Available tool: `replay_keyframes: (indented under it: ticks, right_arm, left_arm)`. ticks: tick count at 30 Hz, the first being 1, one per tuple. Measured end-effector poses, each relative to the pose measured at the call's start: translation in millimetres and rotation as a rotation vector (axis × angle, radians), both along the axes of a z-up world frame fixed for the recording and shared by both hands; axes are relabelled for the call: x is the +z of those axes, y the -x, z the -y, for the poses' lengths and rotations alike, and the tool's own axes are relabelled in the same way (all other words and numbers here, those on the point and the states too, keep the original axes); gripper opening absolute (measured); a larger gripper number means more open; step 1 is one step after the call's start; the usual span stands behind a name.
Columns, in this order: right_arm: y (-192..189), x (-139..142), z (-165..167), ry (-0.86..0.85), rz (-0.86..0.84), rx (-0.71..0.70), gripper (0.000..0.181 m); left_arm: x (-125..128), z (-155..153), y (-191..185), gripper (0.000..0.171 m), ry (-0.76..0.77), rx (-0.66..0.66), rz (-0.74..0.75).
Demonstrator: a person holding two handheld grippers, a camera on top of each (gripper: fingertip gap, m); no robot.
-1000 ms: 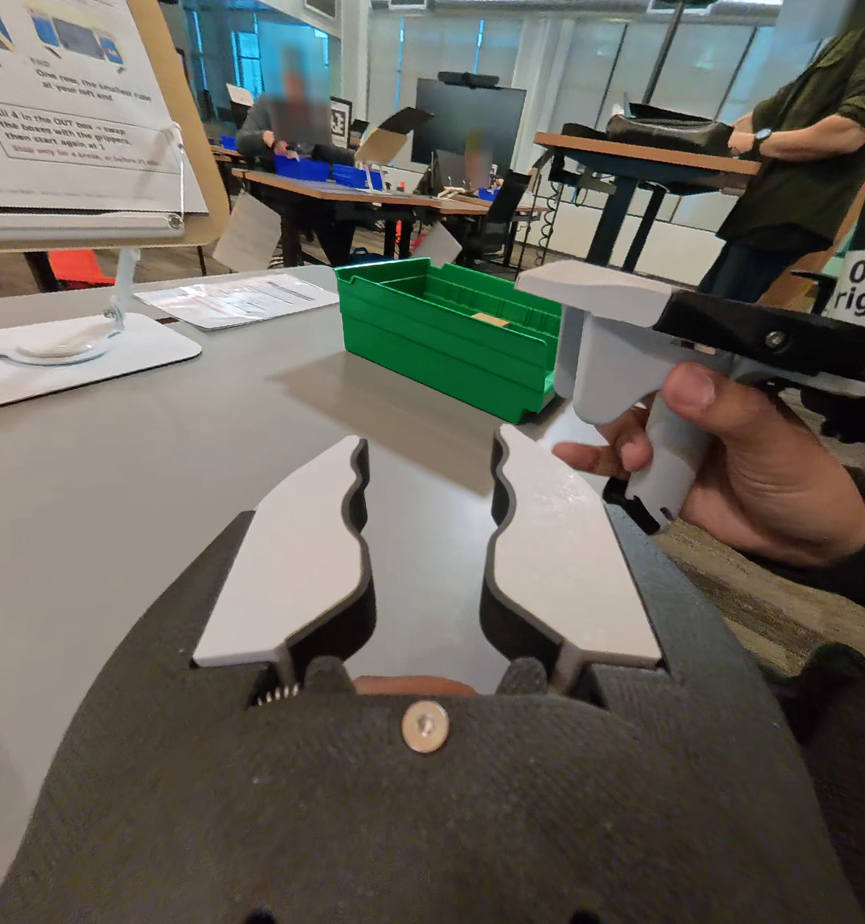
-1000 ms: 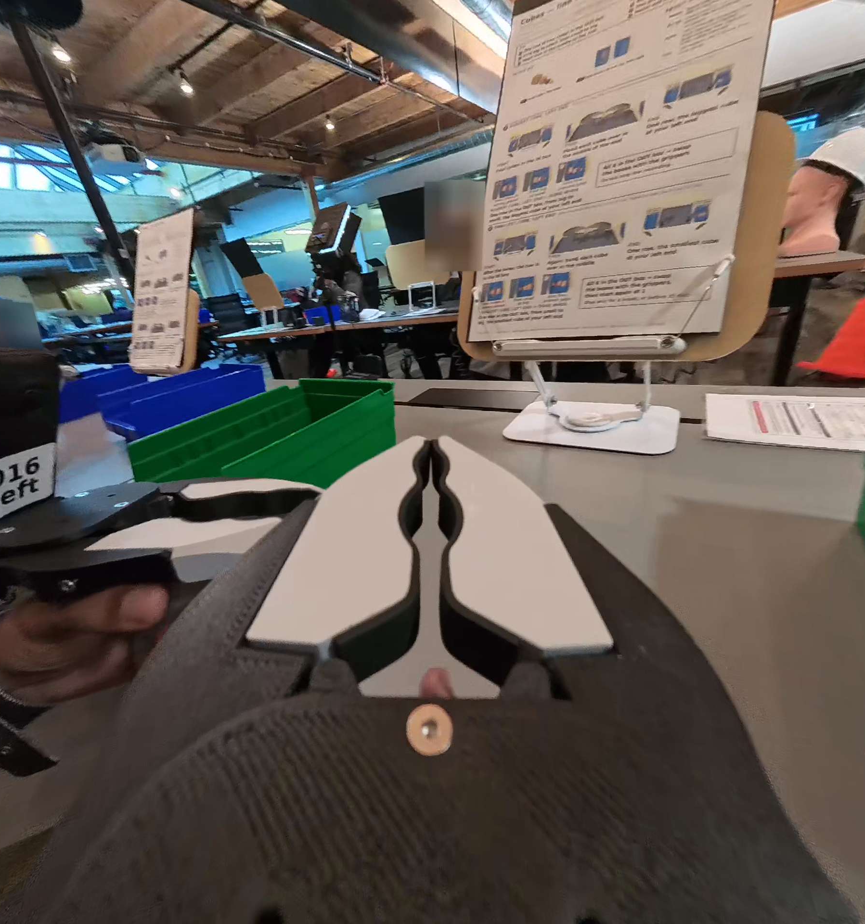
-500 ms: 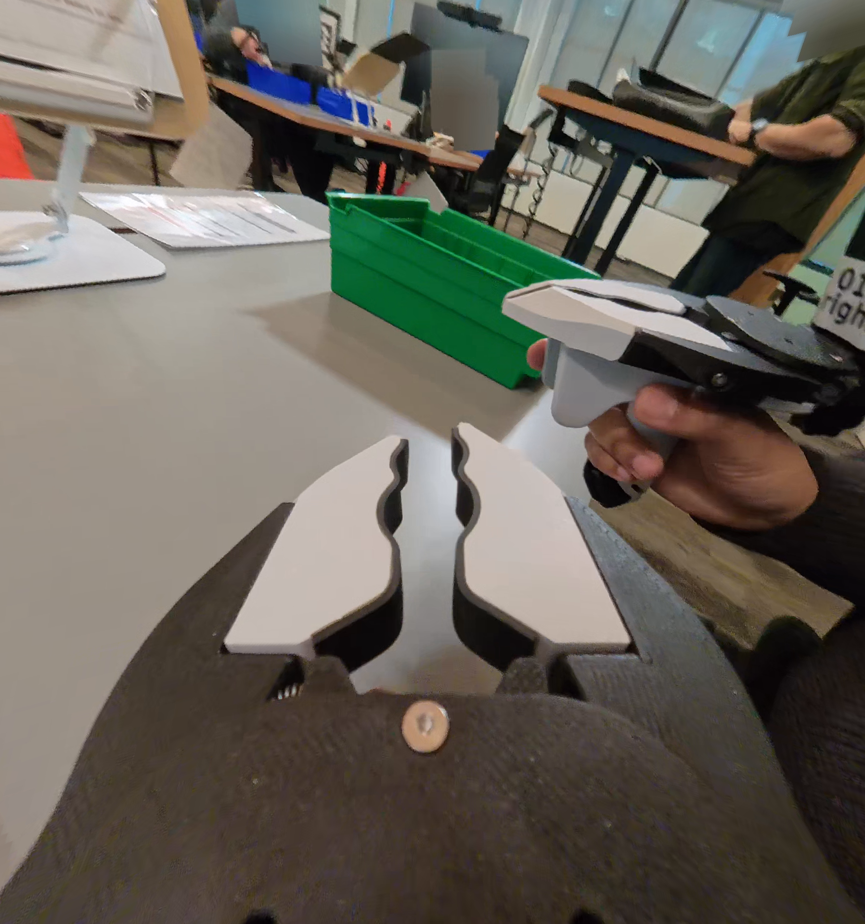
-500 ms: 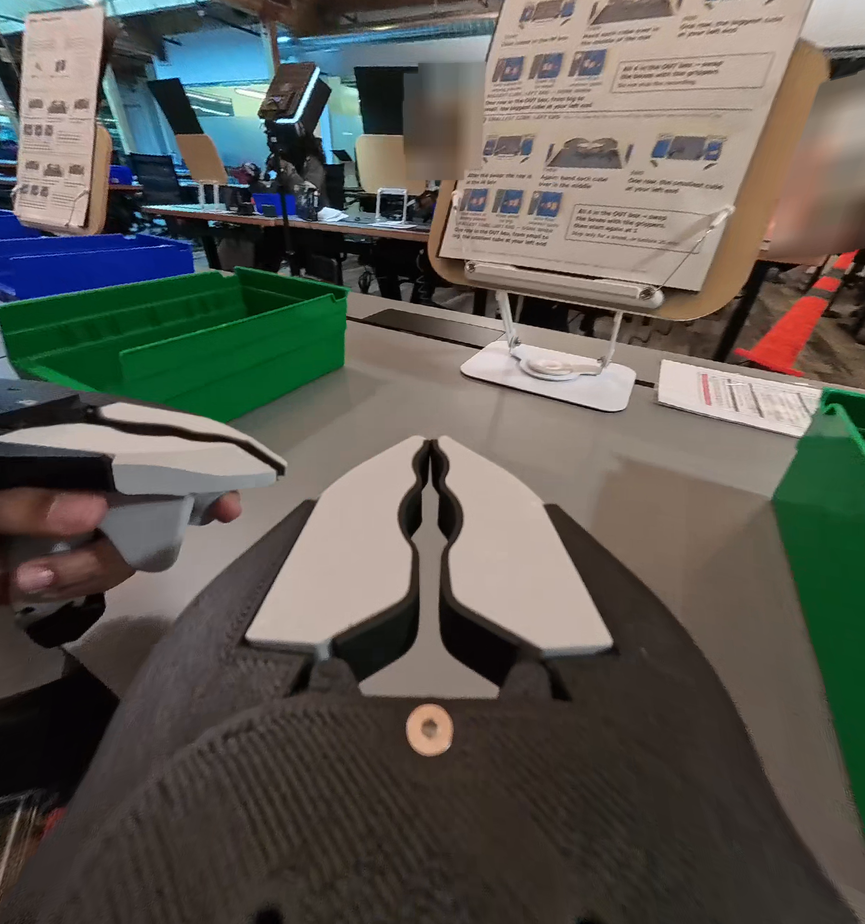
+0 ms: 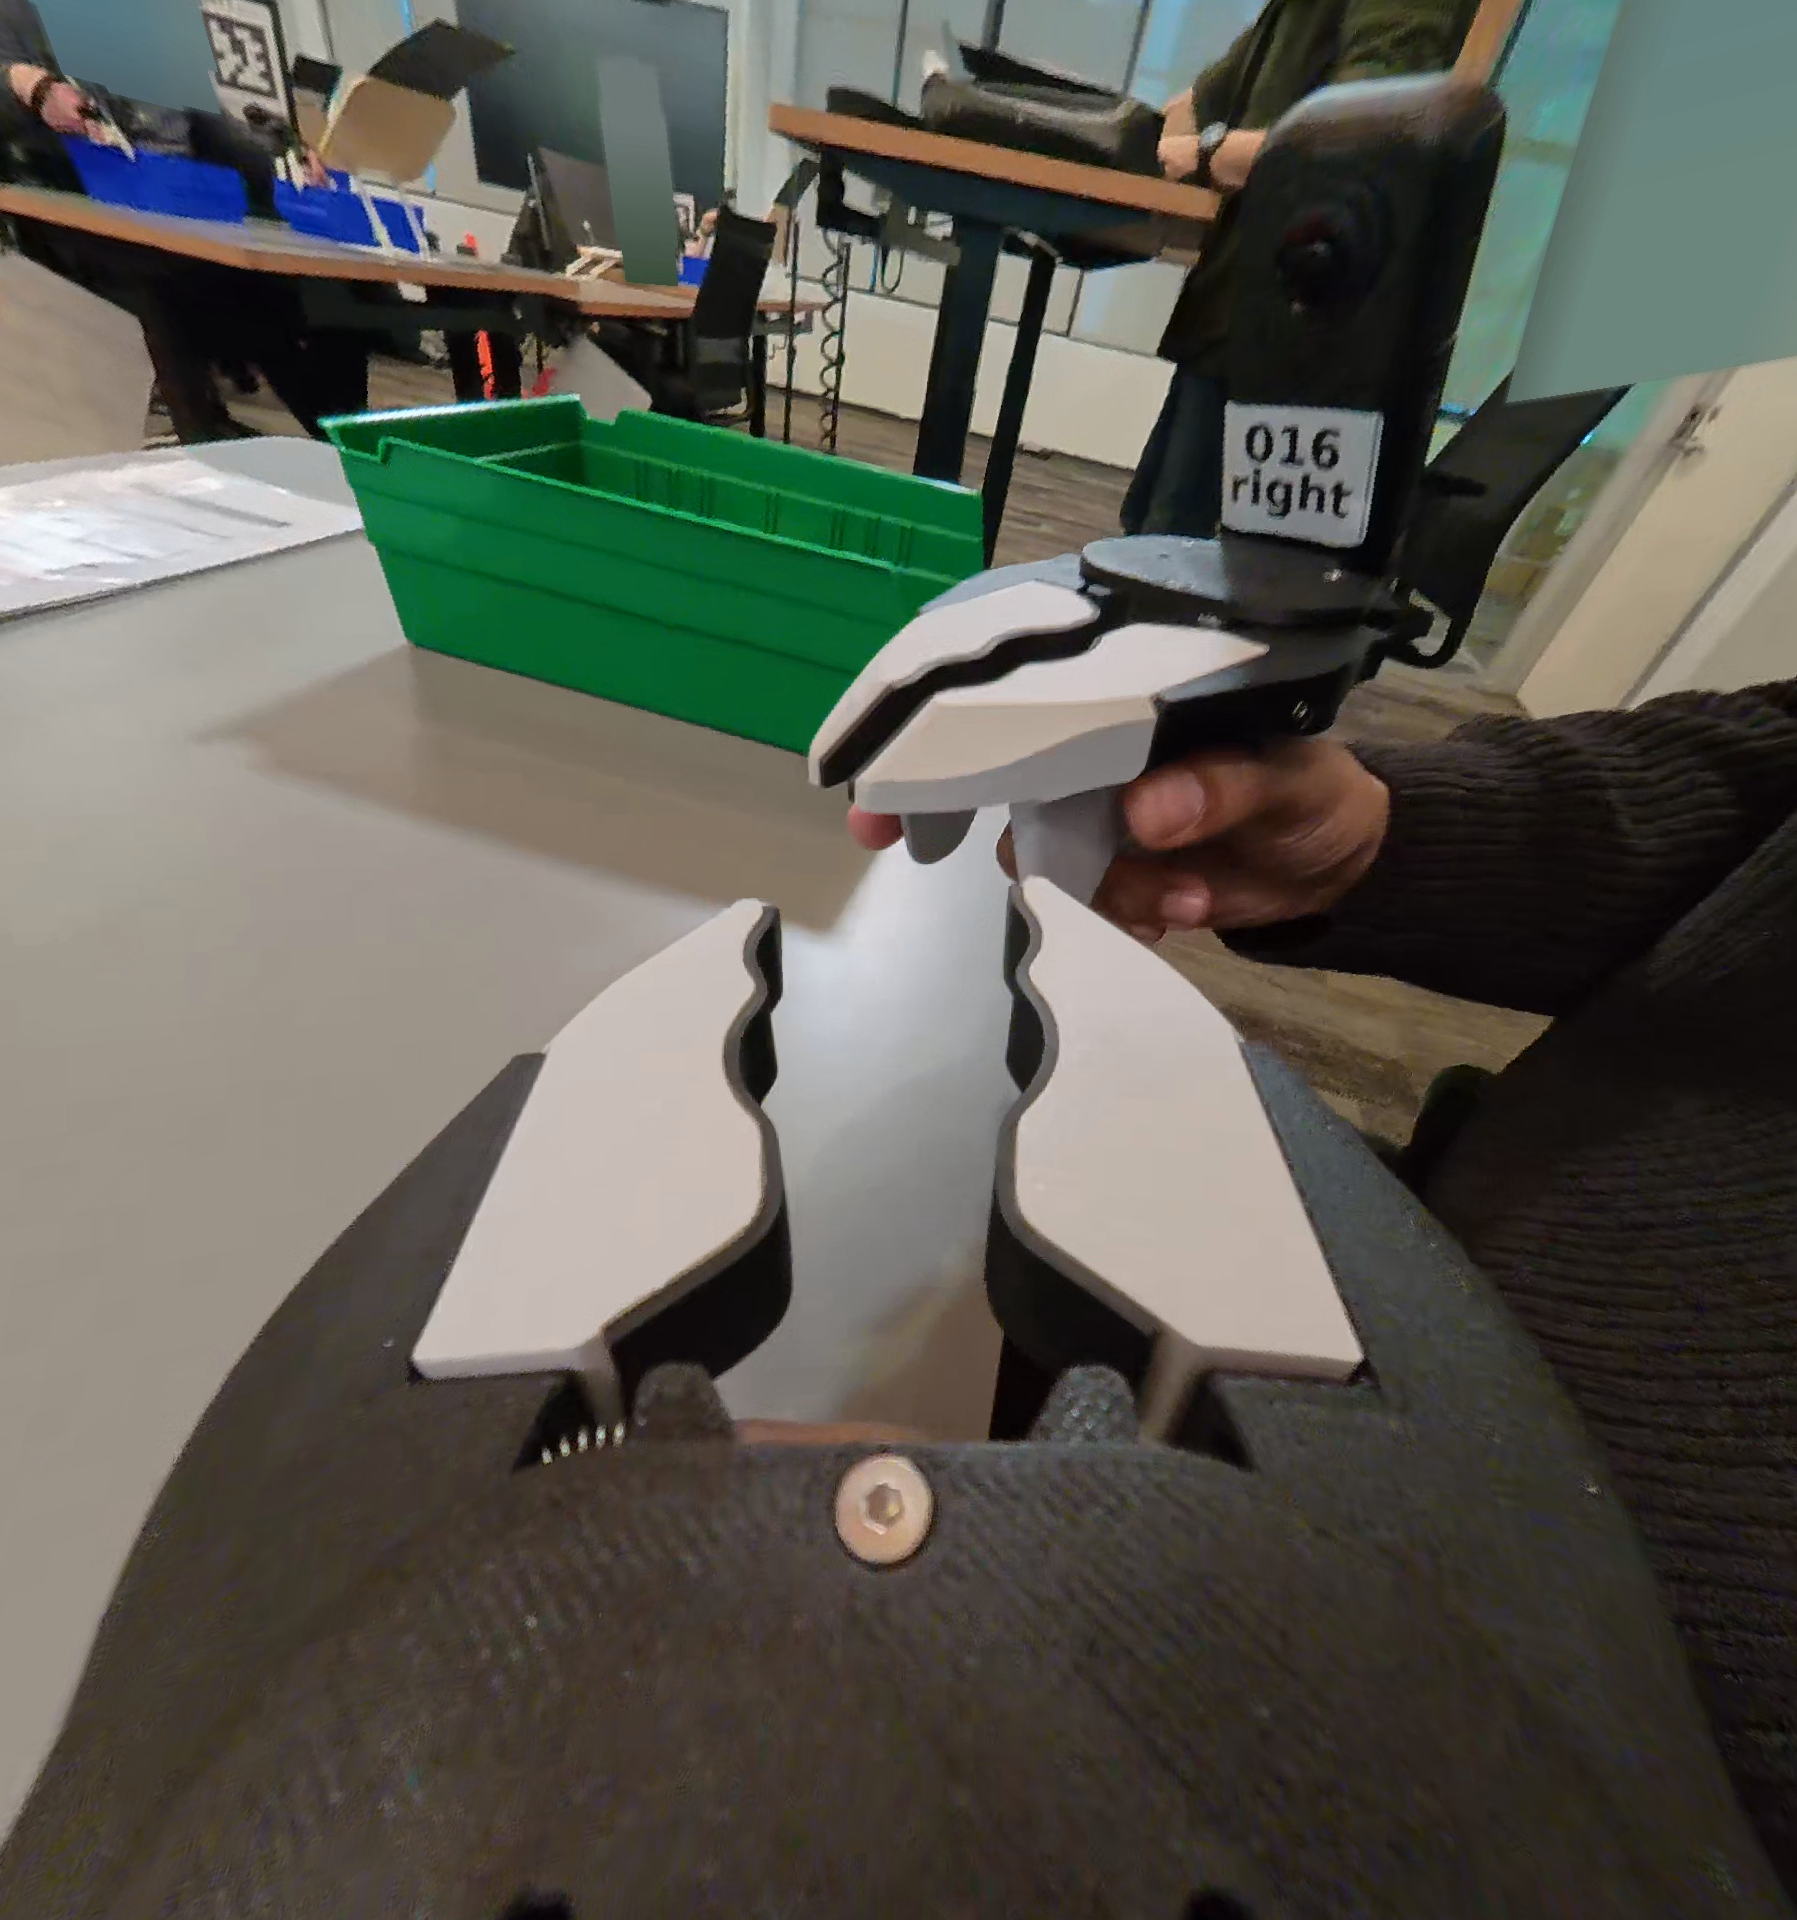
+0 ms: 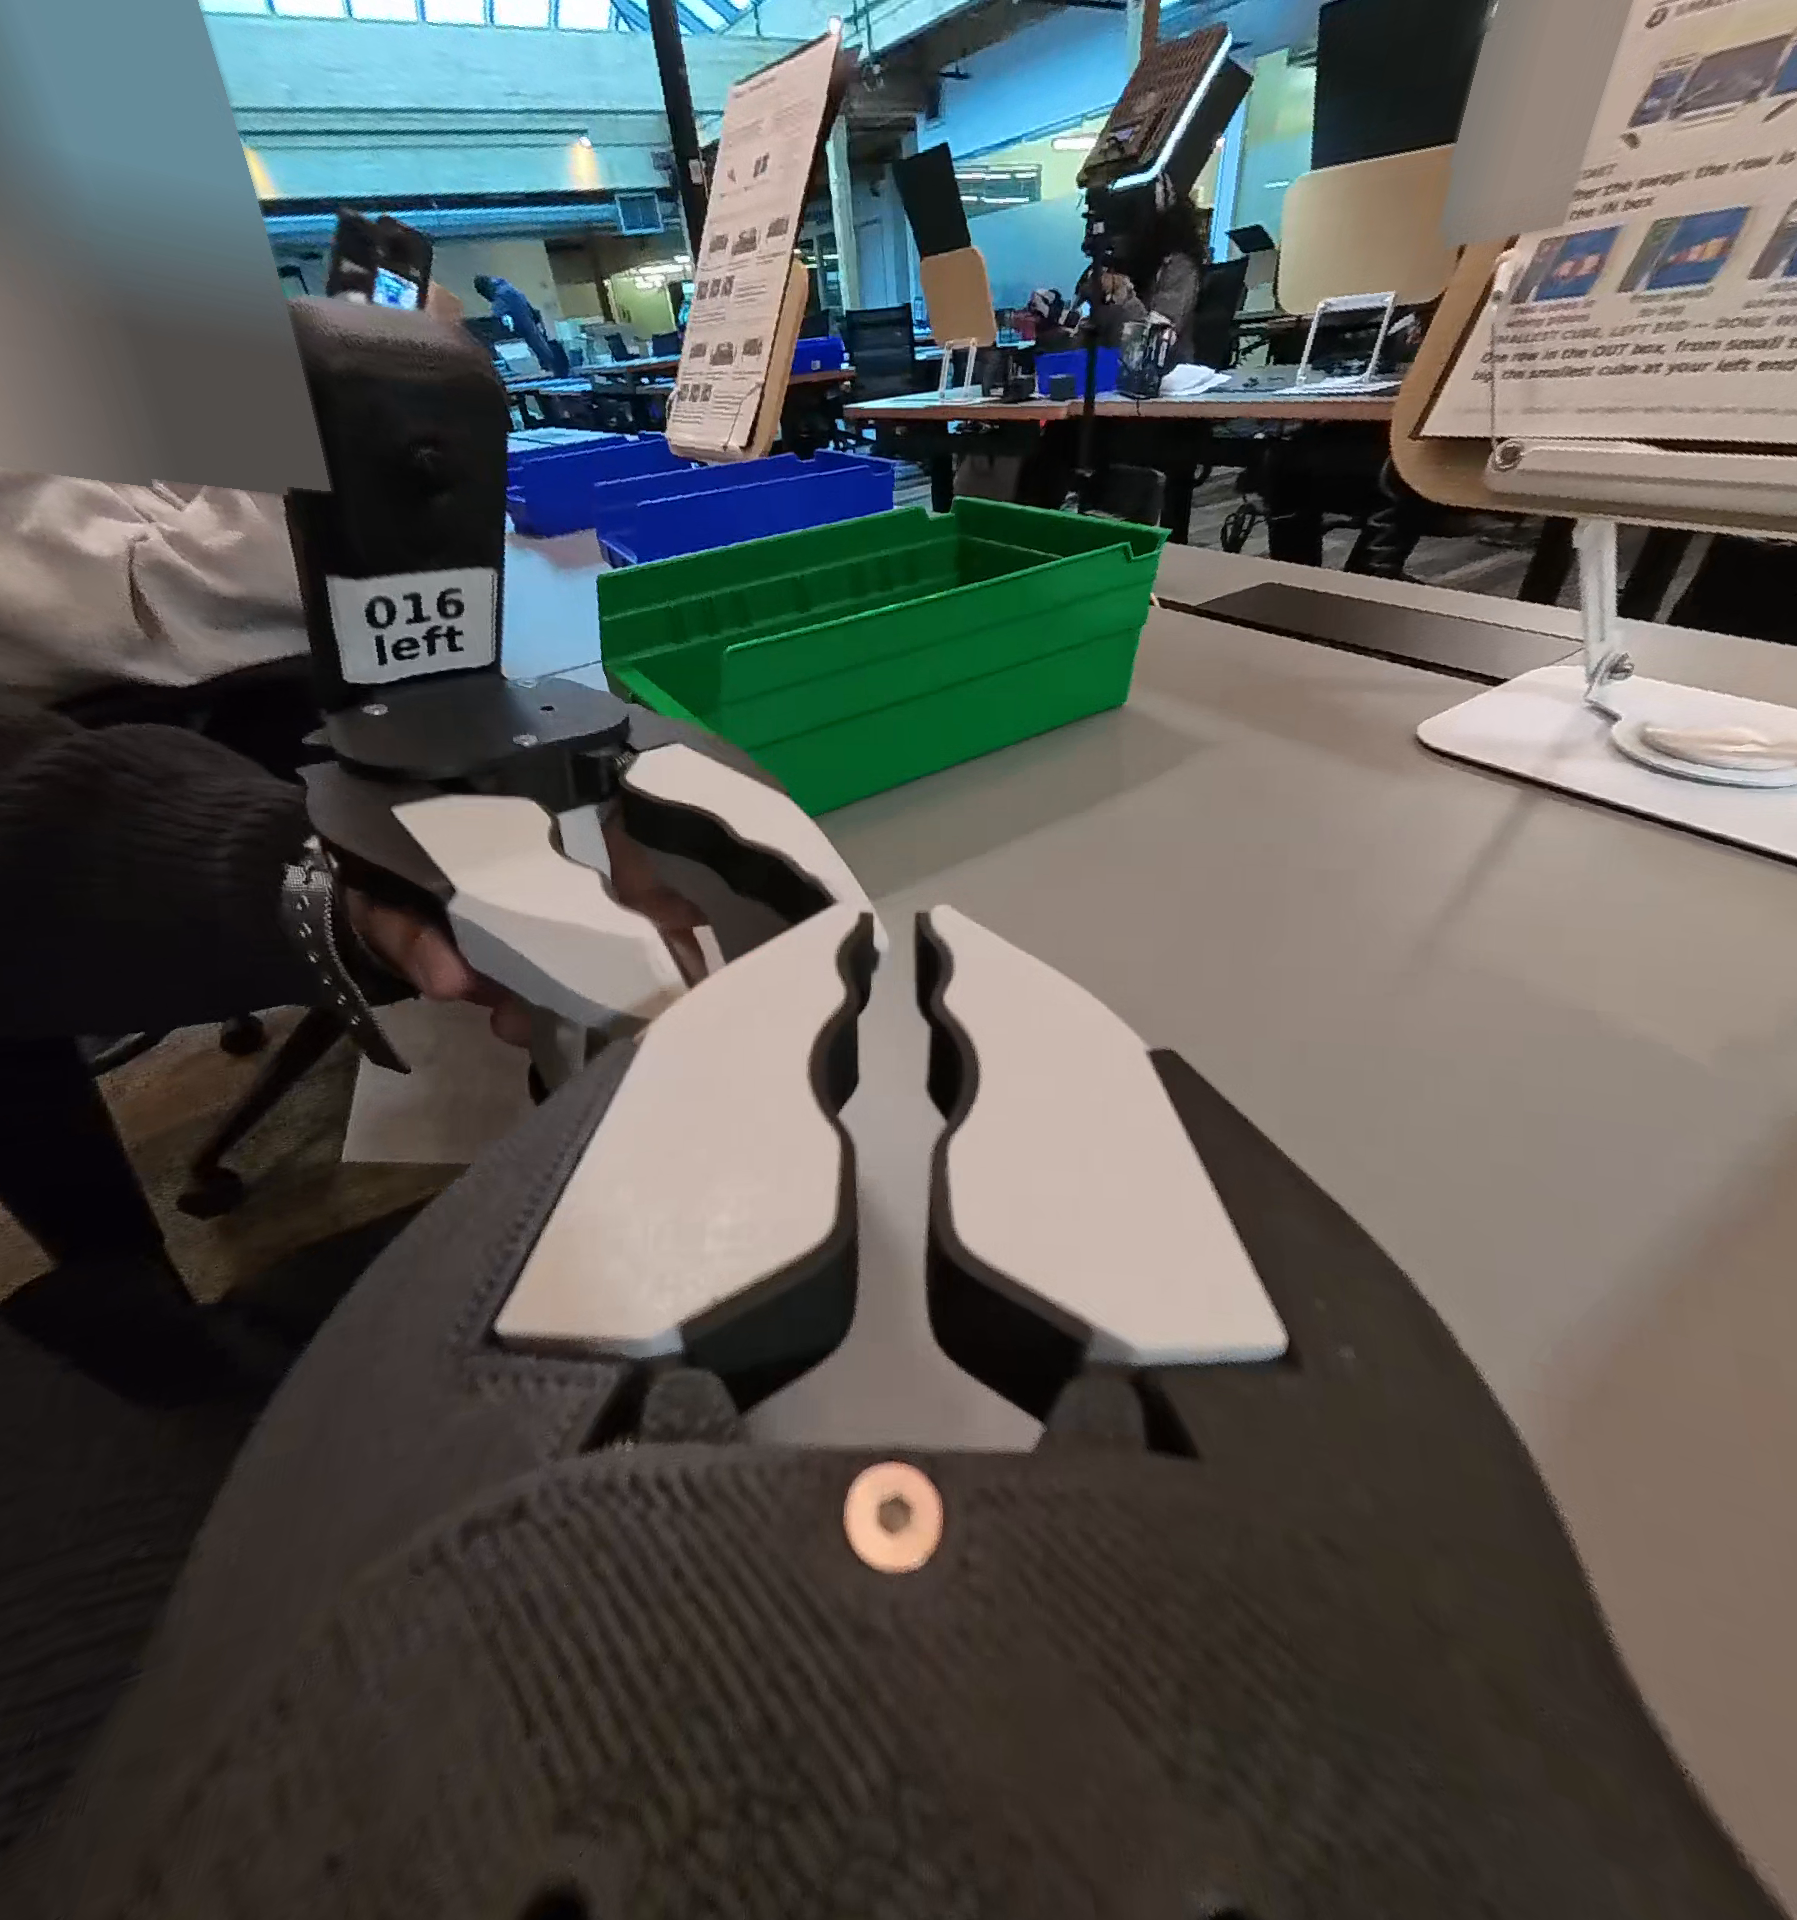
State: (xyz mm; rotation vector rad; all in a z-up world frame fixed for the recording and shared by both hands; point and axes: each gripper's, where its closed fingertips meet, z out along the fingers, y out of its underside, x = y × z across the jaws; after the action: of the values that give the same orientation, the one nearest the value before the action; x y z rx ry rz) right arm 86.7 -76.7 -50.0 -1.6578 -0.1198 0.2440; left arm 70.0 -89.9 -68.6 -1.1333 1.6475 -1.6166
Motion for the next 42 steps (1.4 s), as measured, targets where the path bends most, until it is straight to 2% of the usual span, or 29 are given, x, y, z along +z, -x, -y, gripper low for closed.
replay_keyframes:
  ticks: [5, 13, 20, 30, 42]
  right_arm:
    - [4, -7, -3, 0.04, -0.034, 0.026, 0.016]
    - [17, -1, -1, 0.019, -0.13, 0.121, 0.028]
    - [15, 0, -1, 0.002, -0.056, 0.09, 0.027]
    - [9, 6, 0, -0.019, -0.166, 0.096, 0.027]
    - [13, 3, -1, -0.006, -0.149, 0.108, 0.028]
  left_arm:
    - [10, -2, 3, 0.04, 0.114, -0.033, 0.008]
    - [17, -12, 2, 0.043, 0.292, -0.052, -0.035]
    - [16, -14, 2, 0.042, 0.3, -0.051, -0.042]
    - [14, -11, 3, 0.043, 0.298, -0.07, -0.052]
    - [16, -16, 1, 0.043, 0.364, -0.064, -0.065]
